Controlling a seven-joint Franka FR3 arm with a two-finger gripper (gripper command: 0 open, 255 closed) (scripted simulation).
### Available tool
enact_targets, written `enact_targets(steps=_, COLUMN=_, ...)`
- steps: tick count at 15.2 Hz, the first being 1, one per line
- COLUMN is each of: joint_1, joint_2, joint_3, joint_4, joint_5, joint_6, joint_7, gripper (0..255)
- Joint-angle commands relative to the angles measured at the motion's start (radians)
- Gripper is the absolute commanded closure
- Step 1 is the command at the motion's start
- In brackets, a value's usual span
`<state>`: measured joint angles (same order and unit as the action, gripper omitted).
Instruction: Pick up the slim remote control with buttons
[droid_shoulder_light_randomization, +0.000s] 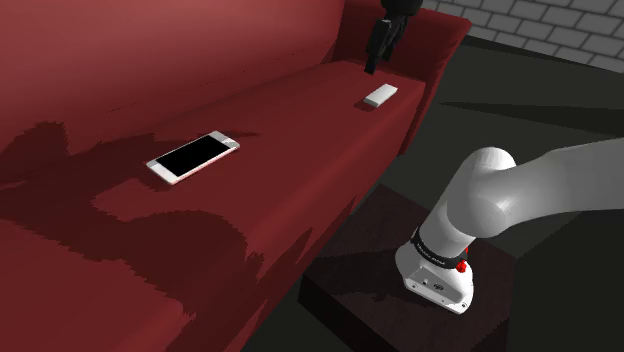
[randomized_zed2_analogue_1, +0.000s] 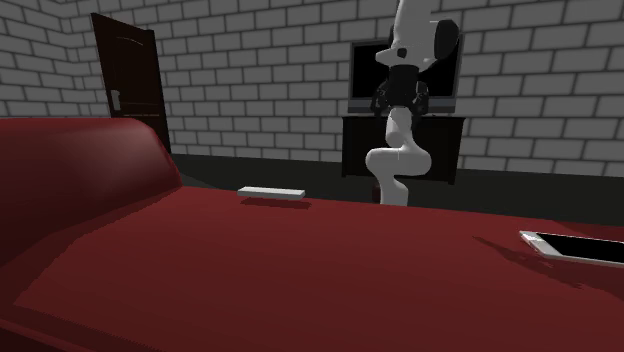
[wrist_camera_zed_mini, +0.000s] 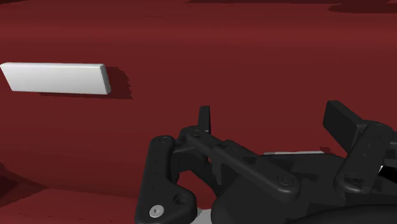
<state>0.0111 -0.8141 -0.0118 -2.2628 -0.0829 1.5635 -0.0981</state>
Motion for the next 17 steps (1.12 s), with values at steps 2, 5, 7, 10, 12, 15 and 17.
enact_targets(steps=2, joint_1=0.007, joint_2=-0.019, joint_3=-0.029, joint_4=-0.023, joint_5=-0.016, joint_6=0.006, joint_7=-0.056, gripper=0)
enact_targets(steps=5, joint_1=0.028, joint_2=-0.062, joint_3=-0.122, joint_4=-0.079, joint_5=-0.071, joint_6=0.023, joint_7=-0.226, gripper=0)
enact_targets(steps=7, joint_1=0.041, joint_2=-0.080, joint_3=-0.187, joint_4=-0.105, joint_5=-0.111, joint_6=0.036, joint_7=-0.339, gripper=0)
enact_targets(steps=10, joint_1=0.062, joint_2=-0.087, joint_3=-0.288, joint_4=-0.126, joint_5=-0.175, joint_6=0.059, joint_7=-0.509, gripper=0)
enact_targets(steps=12, joint_1=0.077, joint_2=-0.080, joint_3=-0.358, joint_4=-0.129, joint_5=-0.216, joint_6=0.077, joint_7=-0.623, gripper=0)
enact_targets(steps=15, joint_1=0.107, joint_2=-0.050, joint_3=-0.465, joint_4=-0.117, joint_5=-0.273, joint_6=0.109, joint_7=-0.794, gripper=0)
enact_targets(steps=17, joint_1=0.134, joint_2=-0.019, joint_3=-0.538, joint_4=-0.098, joint_5=-0.306, joint_6=0.133, joint_7=-0.907, gripper=0)
